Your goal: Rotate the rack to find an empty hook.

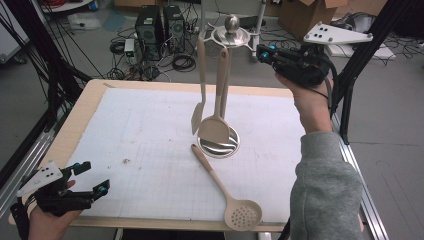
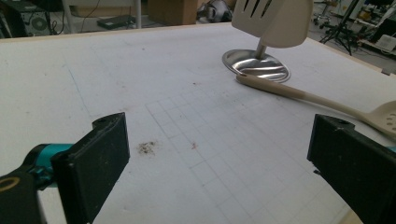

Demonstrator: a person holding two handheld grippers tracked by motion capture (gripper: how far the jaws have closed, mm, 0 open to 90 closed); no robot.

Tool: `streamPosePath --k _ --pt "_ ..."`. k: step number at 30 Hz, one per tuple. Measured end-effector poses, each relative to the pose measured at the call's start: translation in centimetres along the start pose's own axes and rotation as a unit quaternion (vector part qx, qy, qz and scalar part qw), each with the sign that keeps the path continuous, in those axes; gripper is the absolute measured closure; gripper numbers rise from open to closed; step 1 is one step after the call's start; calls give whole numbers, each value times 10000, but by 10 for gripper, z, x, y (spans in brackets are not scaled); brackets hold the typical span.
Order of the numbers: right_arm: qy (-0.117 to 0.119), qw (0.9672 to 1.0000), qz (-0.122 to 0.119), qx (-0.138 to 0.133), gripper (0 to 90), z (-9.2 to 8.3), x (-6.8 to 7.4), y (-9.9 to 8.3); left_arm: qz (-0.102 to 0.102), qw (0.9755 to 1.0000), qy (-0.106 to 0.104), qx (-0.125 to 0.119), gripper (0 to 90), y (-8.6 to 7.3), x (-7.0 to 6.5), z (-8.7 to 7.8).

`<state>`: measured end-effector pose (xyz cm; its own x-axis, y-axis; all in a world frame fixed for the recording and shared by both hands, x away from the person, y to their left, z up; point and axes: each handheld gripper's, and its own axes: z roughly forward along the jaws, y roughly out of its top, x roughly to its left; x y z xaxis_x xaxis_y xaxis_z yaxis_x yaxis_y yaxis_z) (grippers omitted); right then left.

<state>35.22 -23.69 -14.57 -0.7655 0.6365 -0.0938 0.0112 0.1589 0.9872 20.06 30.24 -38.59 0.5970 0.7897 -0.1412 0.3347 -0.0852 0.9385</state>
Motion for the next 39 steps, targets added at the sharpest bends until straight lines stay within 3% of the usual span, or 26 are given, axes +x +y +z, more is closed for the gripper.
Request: streamPosePath --k 16,20,31,36,39 --pt "-11 10000 20 -20 900 2 3 0 3 10000 -3 27 62 0 -2 2" --pt "-222 9997 119 0 900 -5 1 -5 32 10000 -19 18 62 0 -3 1" --pt "-37 9992 377 -95 896 -41 12 -46 44 10000 -68 -48 62 2 -6 1" --pt "-134 9983 559 -126 893 -57 20 -72 19 10000 -79 -58 62 3 -7 3" --pt "-108 9982 579 -110 836 -64 25 -88 18 9999 -72 -87 62 5 -8 5"
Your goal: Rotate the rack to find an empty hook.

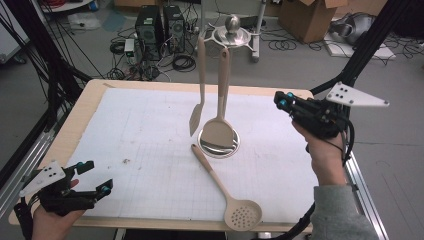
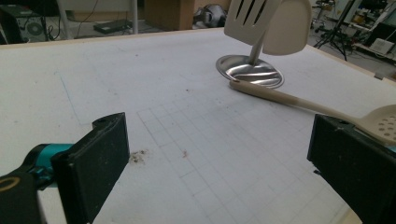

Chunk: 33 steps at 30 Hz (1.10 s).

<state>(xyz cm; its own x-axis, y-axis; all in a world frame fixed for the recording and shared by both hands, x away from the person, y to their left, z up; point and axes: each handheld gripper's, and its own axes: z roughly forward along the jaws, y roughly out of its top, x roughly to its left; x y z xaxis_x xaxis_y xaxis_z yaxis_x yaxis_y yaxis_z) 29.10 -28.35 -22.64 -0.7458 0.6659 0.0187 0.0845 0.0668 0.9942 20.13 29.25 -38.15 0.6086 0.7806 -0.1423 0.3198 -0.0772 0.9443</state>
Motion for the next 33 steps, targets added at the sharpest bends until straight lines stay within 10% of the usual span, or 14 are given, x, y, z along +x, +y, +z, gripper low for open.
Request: streamPosePath --k 16,33 --pt "-91 9996 225 117 183 -31 18 -65 -53 9997 42 -243 61 7 -4 1" --pt "406 9986 277 185 114 -51 31 -103 29 9998 119 -131 61 -6 -4 13"
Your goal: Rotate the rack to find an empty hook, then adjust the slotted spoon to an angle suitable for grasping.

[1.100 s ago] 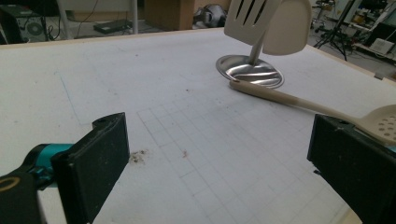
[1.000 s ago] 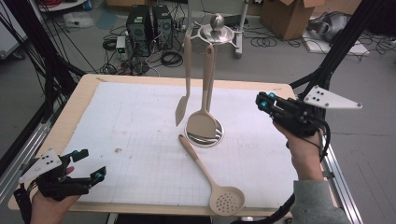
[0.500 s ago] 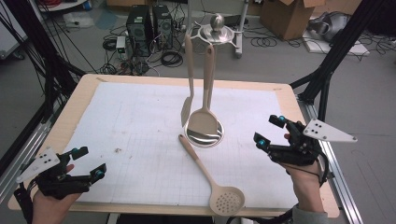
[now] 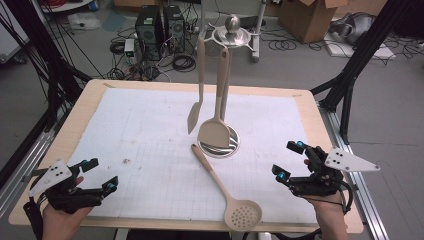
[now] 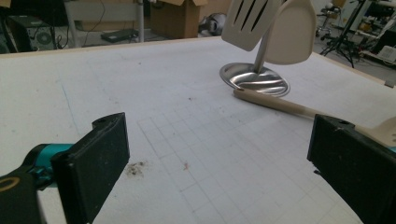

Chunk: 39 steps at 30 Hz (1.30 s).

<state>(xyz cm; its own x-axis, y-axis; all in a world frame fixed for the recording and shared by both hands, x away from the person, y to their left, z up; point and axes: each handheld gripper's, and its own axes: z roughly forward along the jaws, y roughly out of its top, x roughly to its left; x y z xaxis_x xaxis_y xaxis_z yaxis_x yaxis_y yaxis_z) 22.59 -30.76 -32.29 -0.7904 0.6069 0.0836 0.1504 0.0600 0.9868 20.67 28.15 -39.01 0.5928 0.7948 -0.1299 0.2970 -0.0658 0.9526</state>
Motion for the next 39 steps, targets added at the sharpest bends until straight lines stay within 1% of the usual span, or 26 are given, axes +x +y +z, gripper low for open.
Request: streamPosePath --k 2,4,6,8,10,14,17,20,22,24,27,29,32,34,36,39 --pt "-54 10000 18 -68 114 -2 1 0 0 10000 -1 37 61 -1 -1 2" --pt "-43 9999 49 -86 114 -3 2 -1 5 10000 1 34 61 0 -1 3" --pt "-104 9999 22 -39 114 -3 4 -2 17 10000 -14 11 61 1 -2 4" --pt "-100 9999 28 -14 114 -3 5 -3 49 10000 -36 -21 61 1 -3 4" --pt "-147 9999 33 -17 114 -3 7 -4 61 10000 -65 -30 61 2 -3 6" --pt "-189 9998 57 82 114 -2 6 -8 19 9999 -111 -14 61 1 -1 9" --pt "-220 9996 98 125 114 -1 4 -11 40 9999 -131 3 62 0 -1 10" --pt "-239 9995 146 176 114 0 6 -14 13 9999 -128 -35 61 0 0 10" --pt "-235 9994 128 241 114 2 8 -16 5 9999 -133 -67 61 1 1 9" --pt "-254 9991 116 326 114 5 11 -18 2 9998 -145 -98 61 2 1 9" --pt "-316 9987 140 377 114 10 15 -21 18 9998 -159 -114 61 4 2 9" --pt "-383 9984 110 408 114 15 17 -23 19 9997 -180 -136 61 4 2 10" --pt "-418 9981 139 425 114 24 20 -26 25 9997 -205 -90 61 4 3 12" --pt "-394 9979 179 487 115 32 22 -27 28 9997 -221 -80 61 4 3 12" --pt "-394 9974 107 598 115 41 26 -26 33 9997 -219 -92 61 4 3 11" --pt "-316 9965 -9 776 115 53 31 -24 1 9997 -216 -123 62 4 4 10"
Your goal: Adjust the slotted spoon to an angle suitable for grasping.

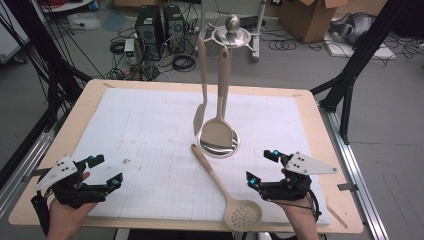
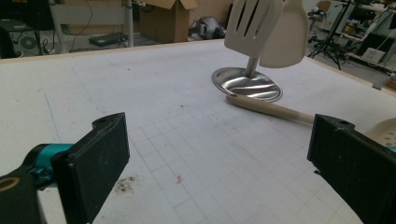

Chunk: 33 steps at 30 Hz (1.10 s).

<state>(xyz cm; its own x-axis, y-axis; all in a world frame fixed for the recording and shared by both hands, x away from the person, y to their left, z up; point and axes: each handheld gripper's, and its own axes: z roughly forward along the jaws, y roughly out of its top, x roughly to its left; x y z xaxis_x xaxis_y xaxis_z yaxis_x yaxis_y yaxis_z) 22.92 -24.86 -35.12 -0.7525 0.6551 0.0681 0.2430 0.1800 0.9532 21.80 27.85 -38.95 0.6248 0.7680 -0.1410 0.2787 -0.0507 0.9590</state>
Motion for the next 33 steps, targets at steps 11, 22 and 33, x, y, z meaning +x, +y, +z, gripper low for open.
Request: streamPosePath --k 11,22,33 --pt "219 9988 -170 394 137 32 11 -2 3 10000 -11 44 61 -1 -1 2" --pt "275 9970 -222 688 139 48 20 -6 31 9999 -27 128 62 -3 -2 4" --pt "298 9930 -274 1112 142 68 26 -14 28 9999 -14 131 61 -4 -2 4"
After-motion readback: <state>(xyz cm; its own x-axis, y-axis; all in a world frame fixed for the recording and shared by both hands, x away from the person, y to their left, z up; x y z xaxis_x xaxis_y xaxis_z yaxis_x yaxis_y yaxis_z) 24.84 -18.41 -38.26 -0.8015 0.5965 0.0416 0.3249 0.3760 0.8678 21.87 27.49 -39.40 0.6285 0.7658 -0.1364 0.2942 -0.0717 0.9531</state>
